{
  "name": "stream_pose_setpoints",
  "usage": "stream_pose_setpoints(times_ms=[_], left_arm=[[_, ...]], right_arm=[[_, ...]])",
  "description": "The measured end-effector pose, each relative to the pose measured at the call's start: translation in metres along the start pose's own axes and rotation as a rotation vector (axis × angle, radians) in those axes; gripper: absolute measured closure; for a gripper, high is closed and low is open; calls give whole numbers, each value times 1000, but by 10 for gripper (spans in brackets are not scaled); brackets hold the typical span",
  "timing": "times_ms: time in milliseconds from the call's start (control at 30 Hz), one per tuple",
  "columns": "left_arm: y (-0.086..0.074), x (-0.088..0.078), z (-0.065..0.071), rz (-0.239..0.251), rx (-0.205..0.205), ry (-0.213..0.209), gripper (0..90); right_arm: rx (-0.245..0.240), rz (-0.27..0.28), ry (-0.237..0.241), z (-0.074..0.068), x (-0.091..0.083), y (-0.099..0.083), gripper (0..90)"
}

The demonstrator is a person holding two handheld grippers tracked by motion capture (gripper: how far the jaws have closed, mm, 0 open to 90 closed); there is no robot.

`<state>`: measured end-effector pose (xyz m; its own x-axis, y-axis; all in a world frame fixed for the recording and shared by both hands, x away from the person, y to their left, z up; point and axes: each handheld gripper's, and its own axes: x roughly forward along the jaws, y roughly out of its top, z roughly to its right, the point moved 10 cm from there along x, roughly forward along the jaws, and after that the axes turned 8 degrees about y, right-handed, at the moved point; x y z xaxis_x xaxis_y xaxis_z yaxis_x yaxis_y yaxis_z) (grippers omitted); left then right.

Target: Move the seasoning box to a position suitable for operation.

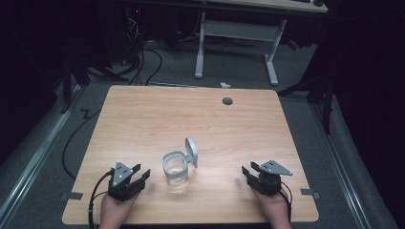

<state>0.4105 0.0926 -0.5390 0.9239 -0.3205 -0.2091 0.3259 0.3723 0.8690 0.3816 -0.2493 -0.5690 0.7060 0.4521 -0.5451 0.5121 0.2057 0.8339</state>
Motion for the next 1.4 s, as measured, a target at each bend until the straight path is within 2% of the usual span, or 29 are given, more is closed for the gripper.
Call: stream_pose_setpoints(times_ms=[100, 233, 367, 500, 533, 567, 600, 633, 667, 700, 733, 767, 833, 867, 900, 933, 967, 1000, 1033, 1067, 1100, 1133, 1267, 1367, 1400], left_arm=[[0, 3, 0, -5, 9, 2, 535], [-2, 6, 1, -28, 23, 1, 514], [-2, 5, 6, -30, 16, -18, 469], [-5, 6, 5, -45, 28, -21, 444], [-5, 5, 3, -44, 30, -18, 438], [-5, 5, 3, -44, 30, -18, 439], [-5, 4, 0, -44, 14, -17, 439], [-5, 4, 0, -44, 14, -17, 440], [-5, 4, -2, -50, 10, -14, 440], [-6, 4, -2, -51, 11, -17, 440], [-6, 4, -2, -51, 11, -17, 439], [-6, 4, -3, -51, 10, -16, 438], [-6, 4, -3, -53, 7, -18, 432], [-5, 4, -3, -55, 1, -20, 430], [-5, 4, -3, -55, 1, -20, 431], [-6, 3, -4, -56, 2, -15, 432], [-6, 3, -4, -56, 2, -15, 440], [-5, 3, -5, -56, 0, -10, 455], [-5, 3, -5, -56, 0, -10, 466], [-4, 1, -6, -54, -4, -9, 476], [-4, 1, -6, -54, -4, -9, 484], [-3, 0, -8, -49, -11, -2, 491], [0, 0, -13, -26, -14, 17, 532], [0, 0, -15, -19, -15, 29, 544], [0, 1, -17, -15, -16, 45, 546]], right_arm=[[29, 7, 5, 1, -2, -2, 555], [9, 1, -3, 1, -3, -5, 554], [21, 10, 11, -2, -6, -7, 557], [1, -5, 41, -12, 0, -4, 573], [-15, -9, 45, -19, 5, 2, 589], [-15, -9, 45, -19, 5, 2, 589], [-27, -5, 64, -28, 10, 10, 612], [-27, -5, 64, -28, 10, 10, 612], [-52, -10, 83, -37, 15, 14, 642], [-54, -16, 93, -43, 18, 16, 667], [-54, -16, 93, -43, 18, 16, 667], [-70, -24, 118, -54, 25, 19, 708], [-87, -28, 138, -64, 31, 21, 776], [-94, -26, 152, -69, 34, 22, 816], [-94, -26, 152, -69, 34, 22, 816], [-112, -31, 180, -81, 39, 25, 900], [-112, -31, 180, -81, 39, 25, 900], [-129, -33, 210, -92, 44, 28, 900], [-129, -33, 210, -92, 44, 28, 900], [-137, -37, 237, -102, 50, 29, 900], [-137, -37, 237, -102, 50, 29, 900], [-147, -45, 260, -113, 56, 29, 900], [-171, -56, 301, -131, 67, 30, 900], [-185, -65, 312, -137, 72, 30, 900], [-188, -74, 326, -141, 77, 31, 900]])
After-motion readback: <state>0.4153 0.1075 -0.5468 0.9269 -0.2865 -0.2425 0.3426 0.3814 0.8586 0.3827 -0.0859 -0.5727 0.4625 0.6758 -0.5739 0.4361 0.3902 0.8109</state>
